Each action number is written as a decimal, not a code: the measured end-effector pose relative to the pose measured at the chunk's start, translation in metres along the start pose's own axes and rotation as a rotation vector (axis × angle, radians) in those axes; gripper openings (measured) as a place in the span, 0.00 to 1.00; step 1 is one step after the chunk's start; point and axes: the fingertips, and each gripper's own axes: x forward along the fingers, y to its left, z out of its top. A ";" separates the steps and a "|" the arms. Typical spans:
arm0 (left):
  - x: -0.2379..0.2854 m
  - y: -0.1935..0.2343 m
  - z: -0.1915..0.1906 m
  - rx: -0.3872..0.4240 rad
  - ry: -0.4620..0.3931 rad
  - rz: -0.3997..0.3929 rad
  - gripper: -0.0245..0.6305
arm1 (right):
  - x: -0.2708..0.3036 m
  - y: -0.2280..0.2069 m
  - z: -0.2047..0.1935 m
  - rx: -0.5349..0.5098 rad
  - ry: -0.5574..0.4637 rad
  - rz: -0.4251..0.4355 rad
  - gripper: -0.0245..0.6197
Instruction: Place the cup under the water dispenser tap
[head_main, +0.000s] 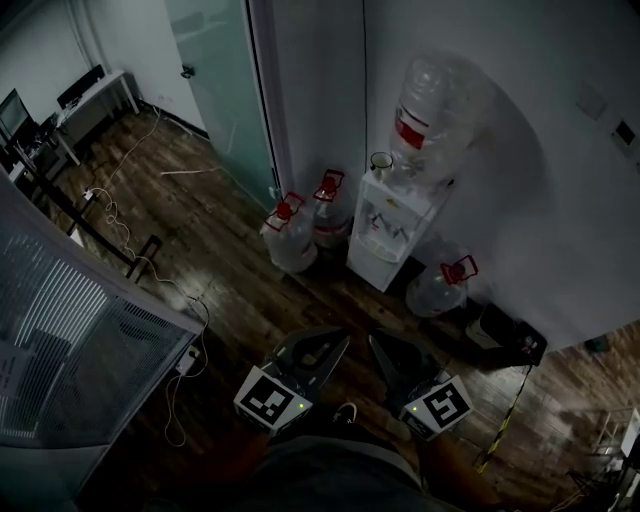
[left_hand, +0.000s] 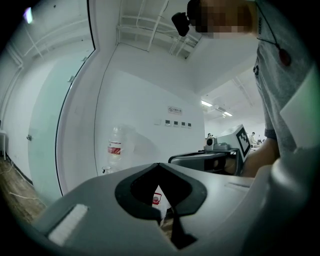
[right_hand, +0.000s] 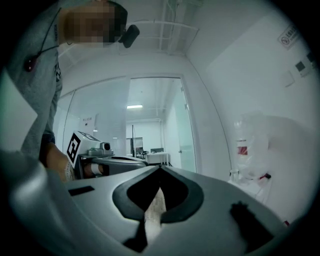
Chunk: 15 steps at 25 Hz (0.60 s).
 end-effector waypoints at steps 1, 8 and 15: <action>0.004 0.006 0.001 -0.009 0.001 -0.001 0.05 | 0.005 -0.005 -0.001 -0.002 -0.004 0.001 0.05; 0.032 0.064 -0.004 -0.044 -0.005 -0.047 0.05 | 0.059 -0.032 -0.001 -0.001 -0.038 0.016 0.05; 0.047 0.150 -0.010 -0.032 0.010 -0.127 0.05 | 0.140 -0.066 -0.011 -0.014 0.032 -0.060 0.05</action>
